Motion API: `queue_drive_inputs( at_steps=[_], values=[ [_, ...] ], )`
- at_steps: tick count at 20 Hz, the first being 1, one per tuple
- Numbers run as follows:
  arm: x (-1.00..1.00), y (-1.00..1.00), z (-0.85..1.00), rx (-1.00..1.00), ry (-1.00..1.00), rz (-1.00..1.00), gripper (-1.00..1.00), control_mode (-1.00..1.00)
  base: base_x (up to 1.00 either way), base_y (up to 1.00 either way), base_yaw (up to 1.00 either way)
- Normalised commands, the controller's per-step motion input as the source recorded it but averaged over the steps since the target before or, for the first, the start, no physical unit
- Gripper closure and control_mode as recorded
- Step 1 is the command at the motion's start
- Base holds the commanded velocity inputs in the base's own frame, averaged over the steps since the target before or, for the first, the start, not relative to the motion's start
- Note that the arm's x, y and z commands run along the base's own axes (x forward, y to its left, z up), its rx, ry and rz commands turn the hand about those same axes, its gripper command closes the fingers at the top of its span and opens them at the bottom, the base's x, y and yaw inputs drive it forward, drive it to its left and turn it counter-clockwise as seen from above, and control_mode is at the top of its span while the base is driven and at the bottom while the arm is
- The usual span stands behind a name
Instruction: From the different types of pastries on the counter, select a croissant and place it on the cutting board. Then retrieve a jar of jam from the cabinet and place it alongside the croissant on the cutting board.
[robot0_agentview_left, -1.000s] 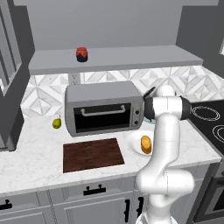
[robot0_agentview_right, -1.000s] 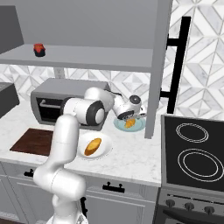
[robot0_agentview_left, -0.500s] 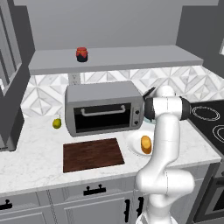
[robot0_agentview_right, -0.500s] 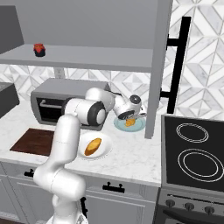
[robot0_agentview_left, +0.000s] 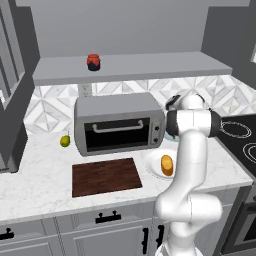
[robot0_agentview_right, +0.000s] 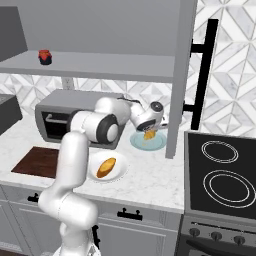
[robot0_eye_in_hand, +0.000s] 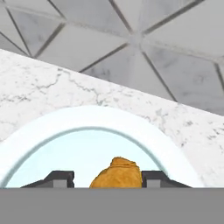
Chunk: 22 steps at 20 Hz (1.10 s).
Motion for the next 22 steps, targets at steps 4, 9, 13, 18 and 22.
queue_drive_inputs(
  at_steps=[4, 9, 13, 18, 22],
  values=[
    [-0.54, 0.0, 0.3, 0.02, 0.11, 0.0, 1.0, -1.0, 0.0, 0.0, 0.0],
    [-0.81, 0.02, 0.23, 0.0, 0.04, 0.0, 1.0, -1.0, 0.0, 0.0, 0.0],
    [-0.98, 0.14, 0.11, 0.0, 0.01, 0.01, 1.0, -1.0, 0.0, 0.0, 0.0],
    [-1.0, 0.23, 0.03, 0.0, 0.0, 0.03, 1.0, -1.0, 0.0, 0.0, 0.0],
    [-0.83, 0.3, 0.13, 0.0, 0.0, 0.06, 1.0, -1.0, 0.0, 0.0, 0.0]
  ],
)
